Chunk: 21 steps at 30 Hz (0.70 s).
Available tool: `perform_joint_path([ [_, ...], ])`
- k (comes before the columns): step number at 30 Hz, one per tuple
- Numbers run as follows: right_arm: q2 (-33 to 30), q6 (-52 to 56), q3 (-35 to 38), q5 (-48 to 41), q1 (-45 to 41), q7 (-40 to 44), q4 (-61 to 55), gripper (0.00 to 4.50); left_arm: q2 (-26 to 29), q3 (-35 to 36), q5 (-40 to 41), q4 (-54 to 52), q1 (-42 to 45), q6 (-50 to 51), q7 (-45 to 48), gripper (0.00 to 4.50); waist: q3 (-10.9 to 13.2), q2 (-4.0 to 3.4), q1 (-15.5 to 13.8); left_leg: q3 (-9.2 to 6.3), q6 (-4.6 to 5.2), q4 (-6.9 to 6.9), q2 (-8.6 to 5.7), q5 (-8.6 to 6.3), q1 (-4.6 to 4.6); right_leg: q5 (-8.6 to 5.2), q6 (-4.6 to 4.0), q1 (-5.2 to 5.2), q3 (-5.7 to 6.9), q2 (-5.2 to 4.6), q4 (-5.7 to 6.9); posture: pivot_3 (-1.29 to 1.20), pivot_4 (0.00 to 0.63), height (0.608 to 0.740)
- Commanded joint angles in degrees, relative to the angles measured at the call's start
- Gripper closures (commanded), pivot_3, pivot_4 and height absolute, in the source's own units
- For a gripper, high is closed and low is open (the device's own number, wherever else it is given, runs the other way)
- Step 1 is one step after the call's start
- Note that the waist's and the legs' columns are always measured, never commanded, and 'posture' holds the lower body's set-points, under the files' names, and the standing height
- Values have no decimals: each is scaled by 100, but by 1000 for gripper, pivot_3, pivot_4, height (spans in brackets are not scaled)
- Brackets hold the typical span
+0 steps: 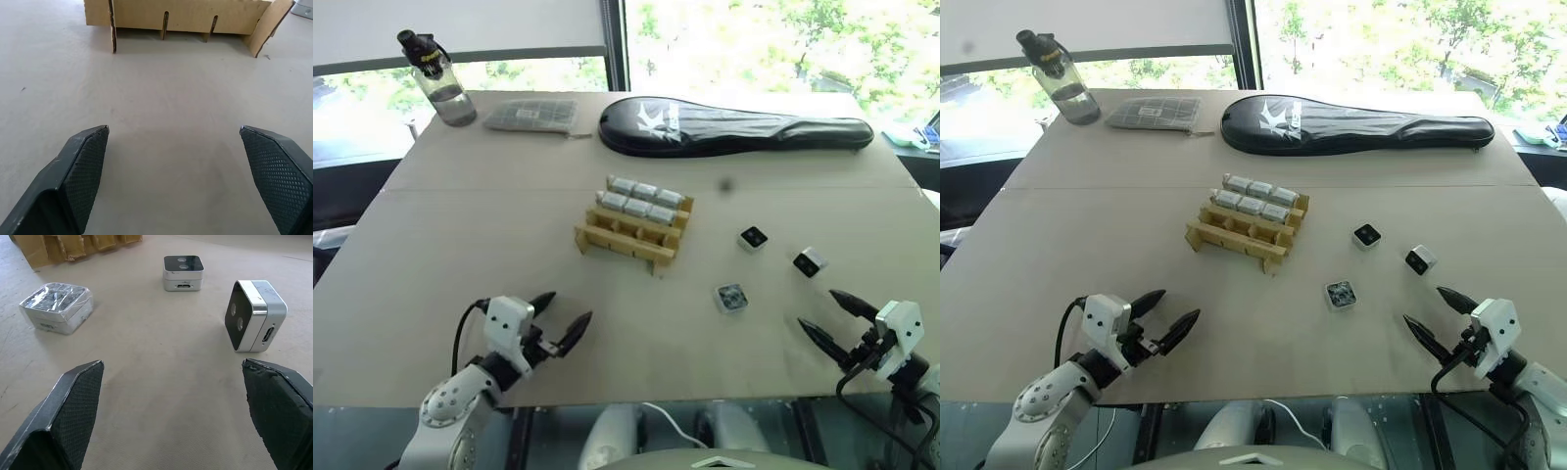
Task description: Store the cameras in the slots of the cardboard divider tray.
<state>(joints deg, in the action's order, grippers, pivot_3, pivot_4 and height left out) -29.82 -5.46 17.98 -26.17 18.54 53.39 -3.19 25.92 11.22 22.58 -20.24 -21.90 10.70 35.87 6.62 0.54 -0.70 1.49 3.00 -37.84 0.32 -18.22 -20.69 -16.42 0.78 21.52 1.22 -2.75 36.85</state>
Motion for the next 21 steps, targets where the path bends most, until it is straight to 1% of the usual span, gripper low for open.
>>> perform_joint_path([
  [1, -36, -121, 77, -27, 2, 41, -35, 0, -7, 34, 34, -179, -5, -56, 1, 36, 0, 0, 0, 0, 0, 0, 0, 0, 0, 0, 0, 0, 0, 0, 0, 0, 150, 740],
  [5, -57, -138, 100, 18, -24, 8, 4, 0, 6, 63, 65, -170, 14, -137, 80, 36, 0, 0, 0, 0, 0, 0, 0, 0, 0, 0, 0, 0, 0, 0, 0, 0, 150, 740],
  [8, -181, 15, 144, 74, -201, -96, 97, 0, 271, 112, 251, -242, 87, -157, 528, 36, 0, 1, 2, 0, 0, -2, 0, 0, 0, 0, 0, 0, 0, 0, 0, 0, 150, 740],
  [11, -329, 86, 171, 81, -405, -90, 218, 0, 808, 173, 609, -376, 169, -116, 1358, 36, 1, 0, 3, 0, -1, -7, 0, 0, 0, 0, -1, 0, 1, 1, 5, 0, 150, 740],
  [15, -529, 118, 153, 179, -716, -141, 508, 0, 1524, 405, 987, -358, 501, -18, 2115, 36, 4, -4, -3, -2, -1, -17, 0, 0, -2, 0, -1, -1, 5, 1, 6, 0, 150, 740],
  [17, -639, 276, 116, 206, -944, -174, 653, 0, 1988, 502, 1287, -362, 589, 213, 2669, 36, 6, -9, 3, -4, -1, -23, 0, 0, -4, 0, -1, -4, 8, 1, 7, 0, 150, 740],
  [19, -729, 354, 54, 280, -1160, -196, 758, 0, 2398, 551, 1413, -357, 598, 275, 3218, 36, 10, -15, 9, -5, 0, -25, 0, 0, -5, 0, -1, -4, 9, 1, 8, 0, 150, 740],
  [21, -773, 463, 21, 329, -1372, -251, 830, 0, 2712, 637, 1698, -402, 608, 500, 3626, 36, 17, -21, 31, -4, 0, -26, 0, 0, -6, 0, -1, -4, 9, 2, 8, 0, 150, 740],
])
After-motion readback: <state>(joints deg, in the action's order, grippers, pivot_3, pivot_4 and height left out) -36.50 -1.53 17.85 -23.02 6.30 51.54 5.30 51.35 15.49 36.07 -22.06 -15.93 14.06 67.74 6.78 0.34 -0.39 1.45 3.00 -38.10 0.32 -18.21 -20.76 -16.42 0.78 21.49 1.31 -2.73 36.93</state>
